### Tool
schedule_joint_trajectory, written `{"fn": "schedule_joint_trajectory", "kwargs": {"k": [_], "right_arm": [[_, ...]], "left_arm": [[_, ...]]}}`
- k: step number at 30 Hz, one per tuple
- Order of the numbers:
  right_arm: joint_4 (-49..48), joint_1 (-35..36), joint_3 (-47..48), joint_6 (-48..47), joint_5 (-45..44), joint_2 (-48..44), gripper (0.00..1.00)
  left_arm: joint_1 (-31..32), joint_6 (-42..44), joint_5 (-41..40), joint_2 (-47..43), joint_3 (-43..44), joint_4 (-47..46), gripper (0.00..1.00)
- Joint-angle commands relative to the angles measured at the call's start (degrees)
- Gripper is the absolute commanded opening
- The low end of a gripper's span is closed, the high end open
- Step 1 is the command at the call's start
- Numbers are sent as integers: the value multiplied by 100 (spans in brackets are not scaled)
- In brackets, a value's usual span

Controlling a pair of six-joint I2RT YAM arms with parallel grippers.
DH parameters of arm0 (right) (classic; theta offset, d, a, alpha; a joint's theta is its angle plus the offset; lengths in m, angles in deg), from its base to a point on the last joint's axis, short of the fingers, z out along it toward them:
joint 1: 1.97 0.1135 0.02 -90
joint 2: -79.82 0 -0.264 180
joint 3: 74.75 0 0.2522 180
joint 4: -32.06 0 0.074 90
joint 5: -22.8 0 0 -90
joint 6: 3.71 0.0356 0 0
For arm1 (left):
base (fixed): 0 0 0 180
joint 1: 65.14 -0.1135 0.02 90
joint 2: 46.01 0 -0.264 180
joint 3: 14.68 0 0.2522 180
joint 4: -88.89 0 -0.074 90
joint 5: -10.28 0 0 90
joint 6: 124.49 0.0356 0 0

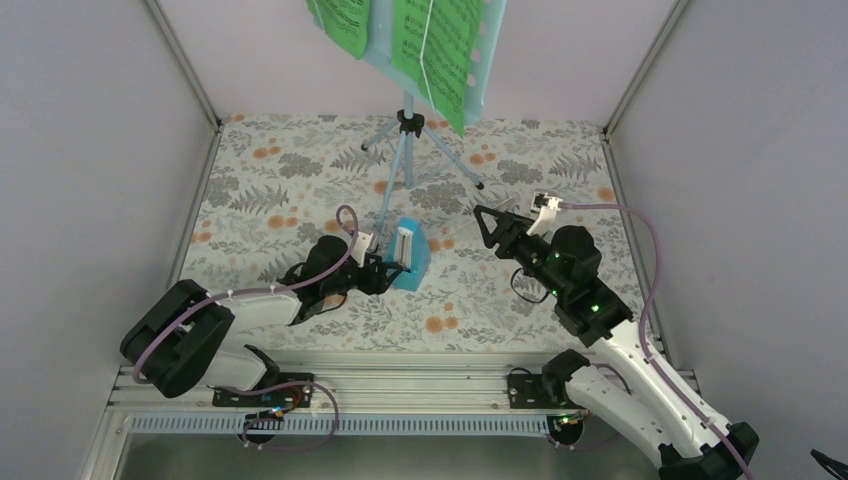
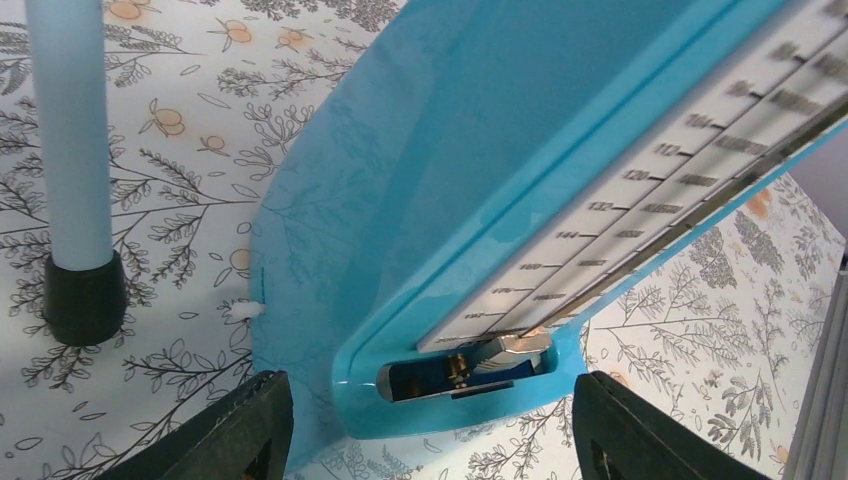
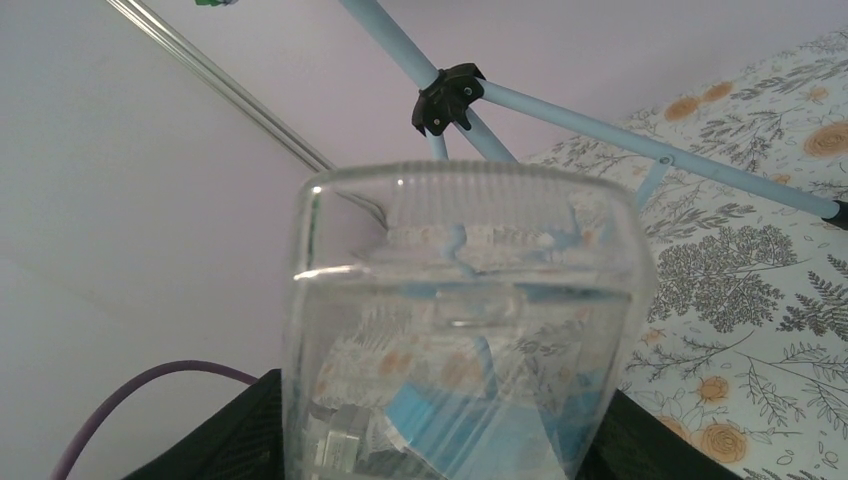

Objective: Pack up the instrument practice props

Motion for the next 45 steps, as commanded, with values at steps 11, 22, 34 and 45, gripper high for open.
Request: {"fn": "schedule_joint_trajectory", "kwargs": {"k": [11, 22, 34, 45], "right_arm": [[-209, -9, -219, -334, -90, -63, 54], [-347, 92, -698, -1554, -401, -326, 52], [-1130, 1223, -1339, -2341, -1166, -224, 50], [-2275, 2647, -1802, -2901, -2610, 686, 50]], "left_arm": [[612, 79, 376, 446, 231, -763, 67], [1110, -114, 254, 549, 184, -1474, 67], [24, 601, -474, -1532, 1667, 2137, 80], [-1008, 1195, -1454, -1601, 4141, 4460, 100]]}}
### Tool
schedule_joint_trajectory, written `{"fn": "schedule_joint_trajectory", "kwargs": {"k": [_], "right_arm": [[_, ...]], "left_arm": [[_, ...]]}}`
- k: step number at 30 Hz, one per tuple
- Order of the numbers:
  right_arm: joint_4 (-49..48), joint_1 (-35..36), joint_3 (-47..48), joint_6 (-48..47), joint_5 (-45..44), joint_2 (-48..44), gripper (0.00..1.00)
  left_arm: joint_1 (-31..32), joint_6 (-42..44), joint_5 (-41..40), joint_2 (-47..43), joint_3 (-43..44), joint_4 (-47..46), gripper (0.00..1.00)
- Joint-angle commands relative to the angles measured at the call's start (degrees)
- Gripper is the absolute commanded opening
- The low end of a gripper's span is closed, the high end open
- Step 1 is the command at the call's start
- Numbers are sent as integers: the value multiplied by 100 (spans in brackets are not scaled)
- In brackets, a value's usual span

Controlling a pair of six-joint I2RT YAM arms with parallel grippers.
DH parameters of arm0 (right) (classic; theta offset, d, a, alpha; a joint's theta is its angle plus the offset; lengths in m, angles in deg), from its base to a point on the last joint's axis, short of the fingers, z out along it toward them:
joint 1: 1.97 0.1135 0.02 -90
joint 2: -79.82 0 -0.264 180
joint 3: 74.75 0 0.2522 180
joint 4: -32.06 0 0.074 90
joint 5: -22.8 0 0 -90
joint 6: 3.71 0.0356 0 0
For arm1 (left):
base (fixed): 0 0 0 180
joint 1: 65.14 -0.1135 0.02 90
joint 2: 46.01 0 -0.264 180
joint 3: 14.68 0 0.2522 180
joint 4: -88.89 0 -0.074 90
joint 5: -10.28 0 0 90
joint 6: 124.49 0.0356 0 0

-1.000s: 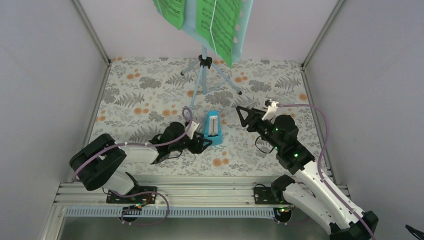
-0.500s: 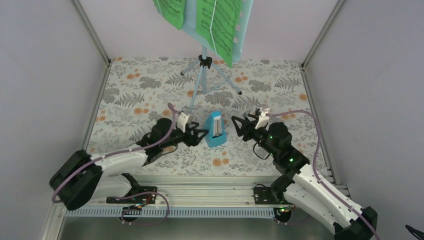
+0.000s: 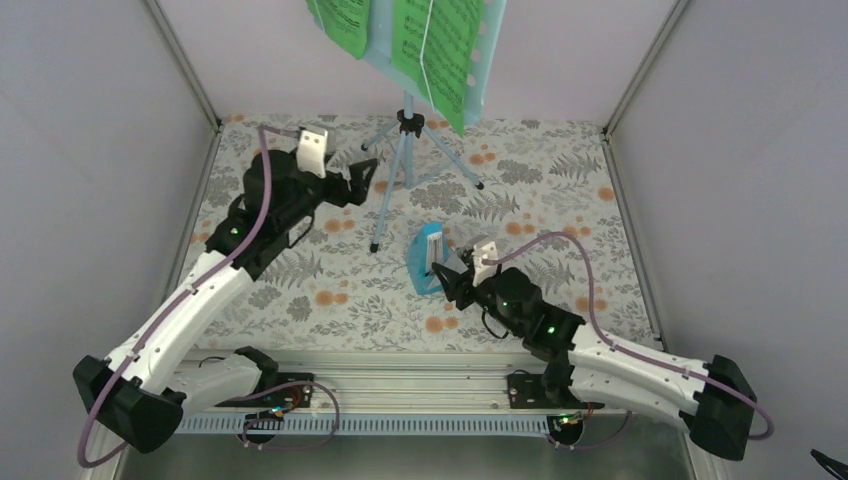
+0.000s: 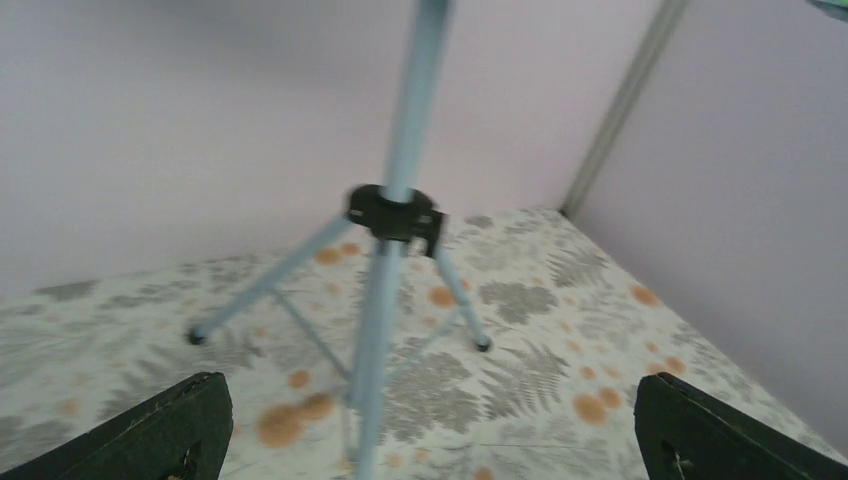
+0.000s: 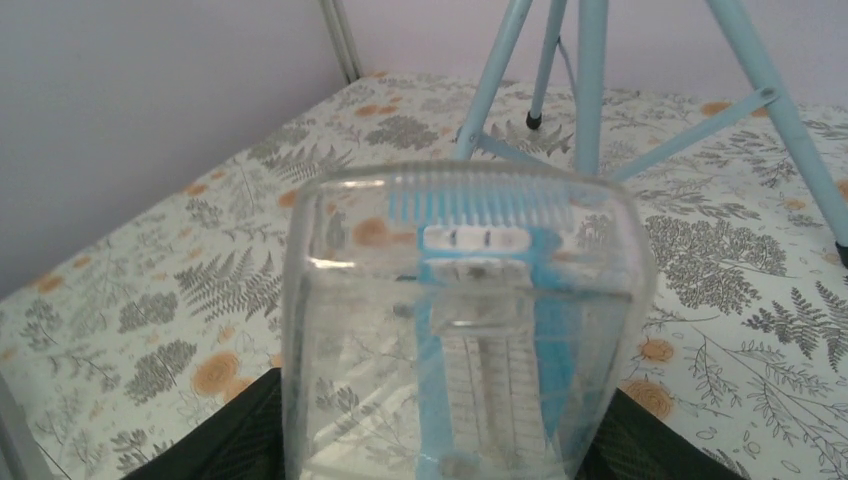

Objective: Pack up the instrument practice props

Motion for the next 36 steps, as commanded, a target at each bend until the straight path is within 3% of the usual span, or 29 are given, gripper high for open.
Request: {"fn": "schedule_joint_trajectory", "kwargs": {"k": [1, 7, 12, 17, 36], "right_arm": [[-964, 319, -203, -327, -776, 408, 51], [-1347, 358, -327, -485, -929, 675, 51], [-1553, 358, -343, -658, -933, 894, 51], [-1771, 370, -322, -660, -902, 1224, 51], [-2574, 374, -472, -668, -1389, 1989, 52]], "left_arm": [[-553, 244, -375, -125, 271, 938, 100], [-1413, 261, -645, -291, 73, 961, 100], [-1747, 716, -911, -344, -252, 642, 100], [-1875, 830, -1175, -279, -358, 695, 100], [-1879, 960, -861, -389, -492, 635, 100]]}}
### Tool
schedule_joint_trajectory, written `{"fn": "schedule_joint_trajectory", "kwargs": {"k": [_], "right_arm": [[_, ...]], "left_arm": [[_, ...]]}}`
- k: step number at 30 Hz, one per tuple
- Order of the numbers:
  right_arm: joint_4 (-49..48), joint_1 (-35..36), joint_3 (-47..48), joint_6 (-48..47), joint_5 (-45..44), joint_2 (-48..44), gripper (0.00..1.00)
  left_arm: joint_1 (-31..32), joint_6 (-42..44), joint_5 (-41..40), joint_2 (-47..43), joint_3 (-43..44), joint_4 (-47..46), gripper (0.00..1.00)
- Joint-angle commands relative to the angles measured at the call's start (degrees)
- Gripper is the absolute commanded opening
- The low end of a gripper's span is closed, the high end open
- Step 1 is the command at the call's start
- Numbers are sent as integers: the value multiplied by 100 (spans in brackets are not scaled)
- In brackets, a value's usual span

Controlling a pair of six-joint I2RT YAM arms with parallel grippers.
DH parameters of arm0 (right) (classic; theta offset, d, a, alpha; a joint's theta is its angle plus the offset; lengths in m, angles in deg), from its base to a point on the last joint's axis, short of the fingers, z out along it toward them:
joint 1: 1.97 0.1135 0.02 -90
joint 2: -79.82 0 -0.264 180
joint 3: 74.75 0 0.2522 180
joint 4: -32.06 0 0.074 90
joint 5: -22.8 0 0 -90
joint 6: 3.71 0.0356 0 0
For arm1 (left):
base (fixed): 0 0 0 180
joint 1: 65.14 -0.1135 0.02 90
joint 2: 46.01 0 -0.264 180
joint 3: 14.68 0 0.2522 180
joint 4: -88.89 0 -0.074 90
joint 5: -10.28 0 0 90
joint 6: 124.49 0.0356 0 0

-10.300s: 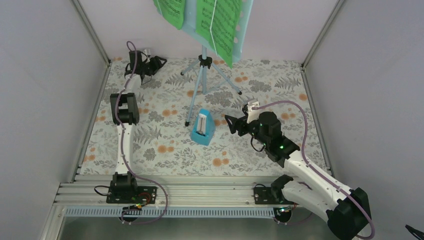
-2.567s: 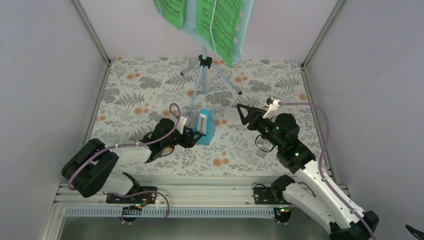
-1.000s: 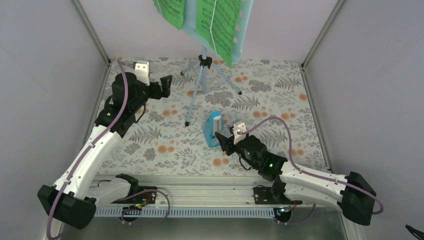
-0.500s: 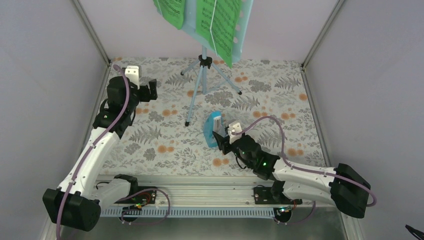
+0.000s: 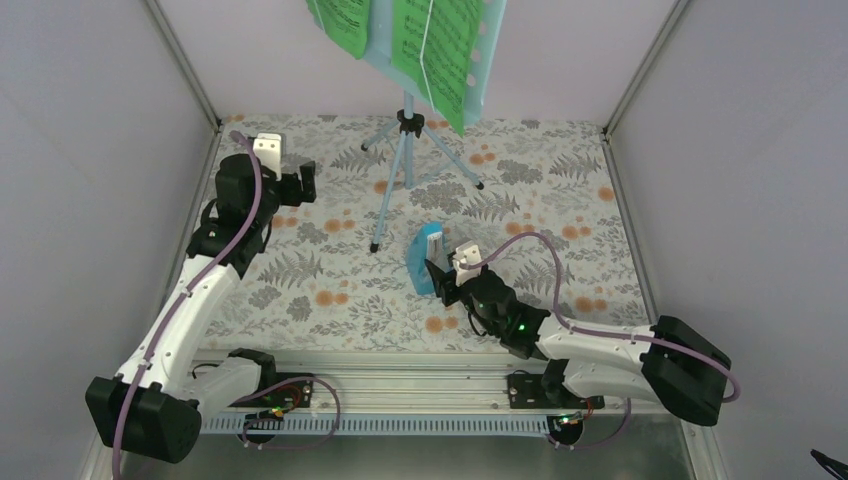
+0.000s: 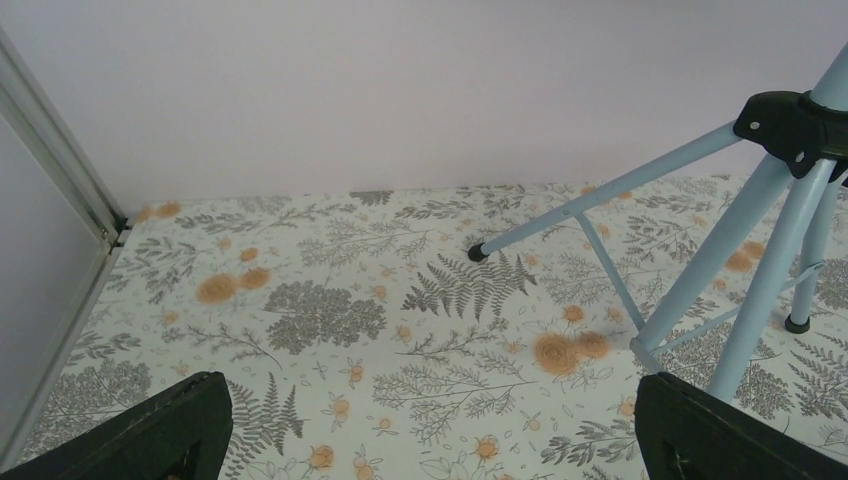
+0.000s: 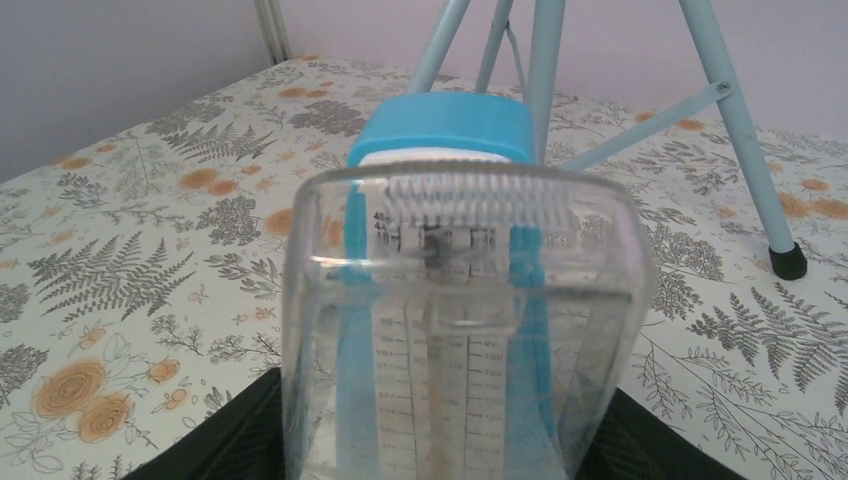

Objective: Pack up the instrument practice props

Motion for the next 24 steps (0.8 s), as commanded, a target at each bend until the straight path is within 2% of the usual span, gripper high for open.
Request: {"fn": "schedule_joint_trajectory", "kwargs": {"k": [1, 24], "right_arm": [[-478, 54, -99, -48, -341, 142, 52], [-1170, 57, -317, -210, -505, 284, 52]], "left_arm": [[-22, 95, 65, -122, -25, -50, 100], [-15, 157, 318, -196, -115, -147, 100]]}}
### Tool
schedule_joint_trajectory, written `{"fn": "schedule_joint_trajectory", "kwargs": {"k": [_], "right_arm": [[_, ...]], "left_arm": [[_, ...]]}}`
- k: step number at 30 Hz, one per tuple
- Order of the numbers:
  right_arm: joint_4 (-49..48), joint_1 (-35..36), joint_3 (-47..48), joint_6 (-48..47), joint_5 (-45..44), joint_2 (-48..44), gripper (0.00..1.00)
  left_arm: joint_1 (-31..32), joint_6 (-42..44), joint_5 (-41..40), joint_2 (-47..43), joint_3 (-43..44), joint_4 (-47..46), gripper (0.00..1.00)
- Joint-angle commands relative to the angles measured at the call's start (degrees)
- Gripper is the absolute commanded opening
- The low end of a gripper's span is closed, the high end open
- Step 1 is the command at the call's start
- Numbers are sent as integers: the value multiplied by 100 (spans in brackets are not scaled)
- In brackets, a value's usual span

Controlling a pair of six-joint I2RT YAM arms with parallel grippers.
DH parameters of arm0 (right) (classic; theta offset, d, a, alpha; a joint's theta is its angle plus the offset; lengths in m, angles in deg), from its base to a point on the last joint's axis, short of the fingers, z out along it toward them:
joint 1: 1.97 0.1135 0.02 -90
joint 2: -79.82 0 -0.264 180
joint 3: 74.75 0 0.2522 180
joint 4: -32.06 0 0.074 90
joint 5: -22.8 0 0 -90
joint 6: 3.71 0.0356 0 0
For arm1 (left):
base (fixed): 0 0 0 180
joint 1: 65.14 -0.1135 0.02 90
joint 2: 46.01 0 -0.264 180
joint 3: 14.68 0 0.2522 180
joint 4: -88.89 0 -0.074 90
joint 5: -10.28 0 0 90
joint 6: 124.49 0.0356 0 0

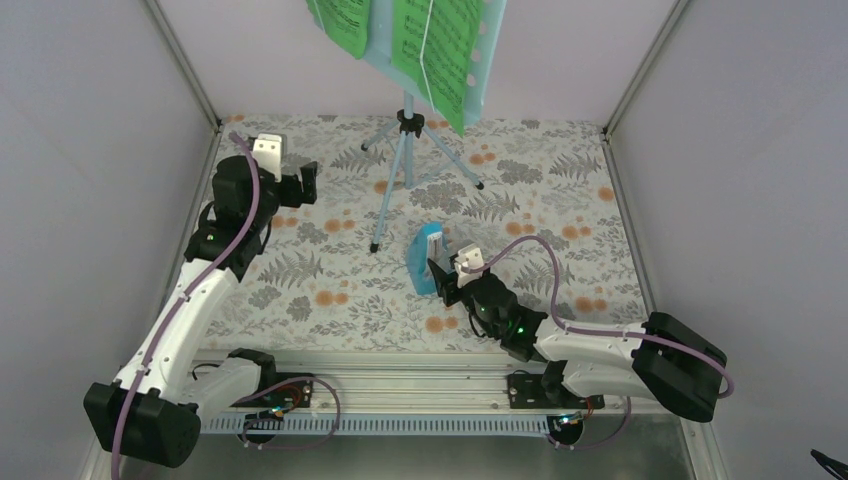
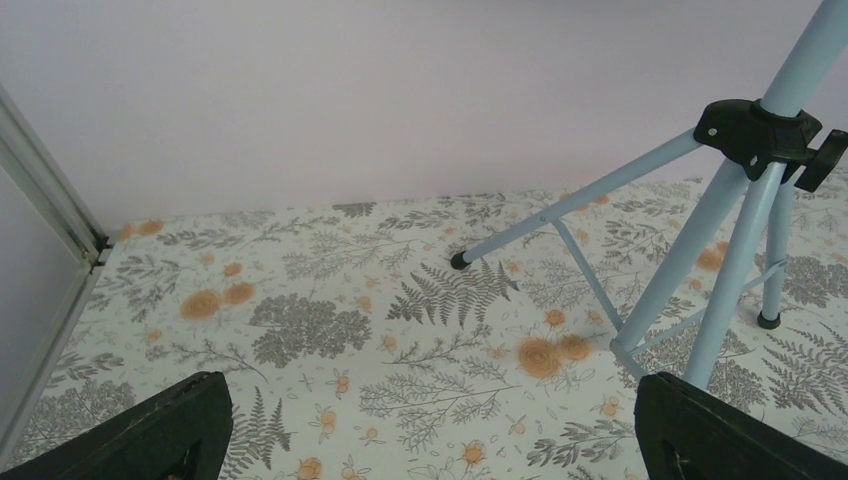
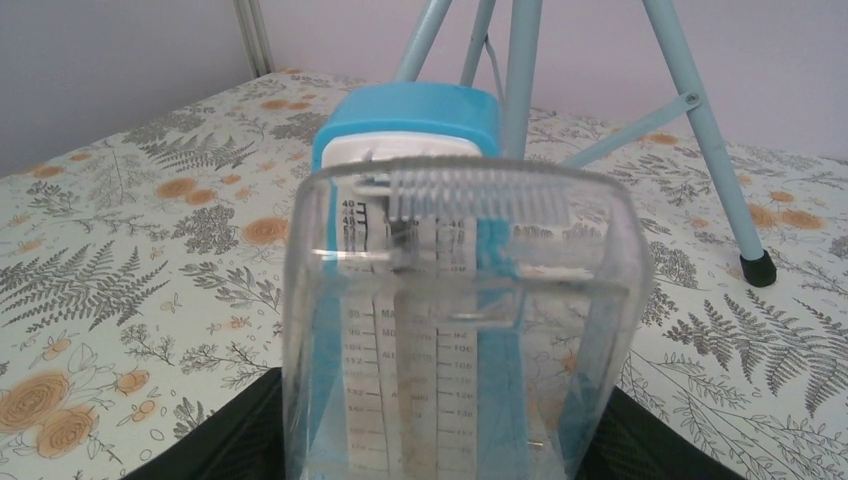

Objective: Pack up the instrument practice props

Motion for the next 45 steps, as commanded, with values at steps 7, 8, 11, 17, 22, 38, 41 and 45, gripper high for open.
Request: {"fn": "schedule_joint_trajectory", "kwargs": {"k": [7, 8, 11, 17, 22, 38, 41, 45], "right_arm": [[-601, 61, -68, 77, -260, 71, 52], [-620, 61, -78, 82, -267, 71, 52], [-648, 78, -79, 96, -275, 108, 52], [-788, 155, -83, 120, -405, 295, 52], [-896, 177, -87, 156, -458, 438, 52], [-1037, 192, -141, 250, -487, 692, 52], [-1061, 201, -148, 262, -497, 741, 52], [-1097, 227, -164, 291, -520, 811, 52]], "left_arm": [[-18, 73, 98, -79, -95, -94, 100], [-20, 75, 99, -80, -95, -95, 100], [-17, 67, 106, -73, -90, -96, 100], [-21, 63, 115, -81, -107, -100, 100], [-18, 62, 153, -83, -121, -113, 100], [-21, 63, 169, -118, -138, -127, 100], [-17, 59, 168, -115, -135, -120, 100], [-15, 61, 167, -127, -145, -127, 100]]}}
